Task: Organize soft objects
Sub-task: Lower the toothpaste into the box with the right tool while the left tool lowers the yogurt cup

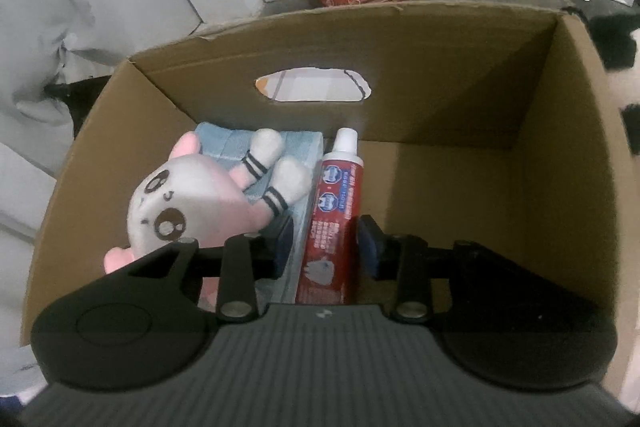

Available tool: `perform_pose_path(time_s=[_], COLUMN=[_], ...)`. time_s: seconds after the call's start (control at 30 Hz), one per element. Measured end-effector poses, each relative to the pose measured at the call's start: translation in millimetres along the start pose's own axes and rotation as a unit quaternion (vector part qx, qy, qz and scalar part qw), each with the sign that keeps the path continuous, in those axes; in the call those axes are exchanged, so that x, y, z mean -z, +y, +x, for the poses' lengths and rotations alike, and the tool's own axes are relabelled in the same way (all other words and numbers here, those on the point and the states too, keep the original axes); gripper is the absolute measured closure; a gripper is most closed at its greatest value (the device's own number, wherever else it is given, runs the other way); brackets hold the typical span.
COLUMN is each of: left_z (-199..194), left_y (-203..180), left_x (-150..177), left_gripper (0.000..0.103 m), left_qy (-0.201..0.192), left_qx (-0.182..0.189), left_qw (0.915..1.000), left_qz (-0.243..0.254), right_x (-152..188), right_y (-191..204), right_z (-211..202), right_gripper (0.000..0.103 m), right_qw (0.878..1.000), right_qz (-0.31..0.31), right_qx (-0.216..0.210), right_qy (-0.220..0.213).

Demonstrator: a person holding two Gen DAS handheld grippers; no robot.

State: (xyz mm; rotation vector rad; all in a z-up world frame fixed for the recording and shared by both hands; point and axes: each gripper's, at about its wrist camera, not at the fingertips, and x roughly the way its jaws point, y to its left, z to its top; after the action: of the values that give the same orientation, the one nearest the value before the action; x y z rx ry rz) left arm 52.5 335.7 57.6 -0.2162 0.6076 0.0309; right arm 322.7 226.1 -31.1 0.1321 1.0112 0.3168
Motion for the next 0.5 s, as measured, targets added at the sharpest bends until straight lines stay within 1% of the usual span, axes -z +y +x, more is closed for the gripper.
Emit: perform_pose_path(time_s=[0.03,0.07,0.1,0.17,0.23,0.3,0.37,0.43,0.5], left_z=[0.8,2.7,5.2,12.7,21.8,31.0,41.7,53.1,65.1], left_y=[-0.3,-0.2,-0.5,1.1,4.6,6.6,4.8,5.8,6.7], left_x=[0.1,0.4,0.2,-0.3,-0.6,-0.4,0.1,-0.1,-0.1], left_gripper=[0.051,0.051,0.051,0.051,0.051,0.051,0.051,0.051,0.05], left_qy=[0.003,0.007,0.013,0.03,0.048,0.067,0.091,0.117,0.145], left_qx=[0.002,0.003,0.003,0.002,-0.006,-0.023,-0.047,-0.069,-0.088], left_qw=[1.0,1.0,0.9999,0.9995,0.9988,0.9973,0.994,0.9893,0.9832], left_qz=[0.0,0.001,0.002,0.003,0.005,0.017,0.038,0.054,0.069], right_x=[-0.9,-1.8,-0.3,-2.5,1.4,3.5,4.0,5.1,6.3], right_y=[0.1,-1.6,-1.1,1.6,6.8,12.8,15.2,12.2,7.6], right_z=[2.3,2.1,-1.3,4.5,3.5,-4.5,-19.5,-40.3,-60.3], right_gripper=[0.087,0.091,0.091,0.092,0.089,0.089,0.088,0.086,0.086], right_qw=[1.0,1.0,0.999,0.999,0.999,0.999,0.999,0.997,0.996], right_qz=[0.005,0.012,0.018,0.024,0.019,0.0,-0.019,-0.024,-0.029], right_qx=[-0.008,-0.019,-0.03,-0.042,-0.042,-0.041,-0.048,-0.065,-0.079], right_qy=[0.004,0.006,0.005,0.006,0.012,-0.002,-0.018,-0.027,-0.035])
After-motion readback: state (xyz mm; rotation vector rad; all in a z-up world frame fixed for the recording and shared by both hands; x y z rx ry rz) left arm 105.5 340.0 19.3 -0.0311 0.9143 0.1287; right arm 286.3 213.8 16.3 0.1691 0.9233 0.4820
